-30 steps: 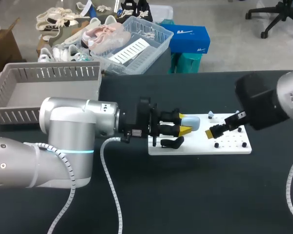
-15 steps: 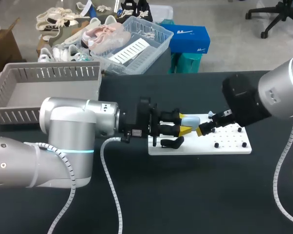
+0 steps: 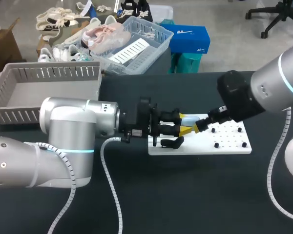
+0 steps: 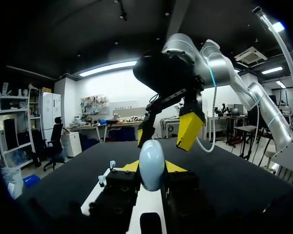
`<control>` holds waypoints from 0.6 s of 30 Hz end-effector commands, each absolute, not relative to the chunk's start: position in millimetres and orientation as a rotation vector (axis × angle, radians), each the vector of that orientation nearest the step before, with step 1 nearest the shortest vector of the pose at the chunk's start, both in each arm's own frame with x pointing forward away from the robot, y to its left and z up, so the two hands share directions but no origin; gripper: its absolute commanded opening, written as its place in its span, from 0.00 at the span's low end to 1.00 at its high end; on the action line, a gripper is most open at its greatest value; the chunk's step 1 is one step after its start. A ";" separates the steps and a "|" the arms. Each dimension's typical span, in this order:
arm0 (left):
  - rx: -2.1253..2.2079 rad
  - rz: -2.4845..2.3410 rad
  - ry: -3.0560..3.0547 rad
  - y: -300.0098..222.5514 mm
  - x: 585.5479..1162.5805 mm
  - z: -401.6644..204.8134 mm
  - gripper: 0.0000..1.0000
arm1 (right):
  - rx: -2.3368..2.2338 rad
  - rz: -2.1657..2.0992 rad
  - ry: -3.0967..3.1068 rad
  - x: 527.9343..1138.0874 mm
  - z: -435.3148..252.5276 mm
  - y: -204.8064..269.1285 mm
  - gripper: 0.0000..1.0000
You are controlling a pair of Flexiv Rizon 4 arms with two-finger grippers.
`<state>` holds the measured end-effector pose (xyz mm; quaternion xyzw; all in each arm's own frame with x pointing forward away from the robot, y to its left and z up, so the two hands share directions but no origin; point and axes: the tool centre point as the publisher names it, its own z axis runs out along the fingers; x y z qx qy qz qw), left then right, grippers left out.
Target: Pick up each earbud case from the left stands, insert the matching earbuds, close the lid, and place the case in the box.
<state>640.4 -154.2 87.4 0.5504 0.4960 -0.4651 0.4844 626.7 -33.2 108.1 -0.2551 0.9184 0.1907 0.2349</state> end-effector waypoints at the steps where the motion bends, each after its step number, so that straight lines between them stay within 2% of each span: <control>1: 1.338 -1.133 1.204 -154.5 641.1 86.3 0.00 | -0.699 0.519 2.528 631.6 105.6 -29.3 1.00; 18: 1.338 -1.133 1.204 -154.5 641.1 86.3 0.00 | -0.686 0.488 2.548 637.1 102.9 -28.7 1.00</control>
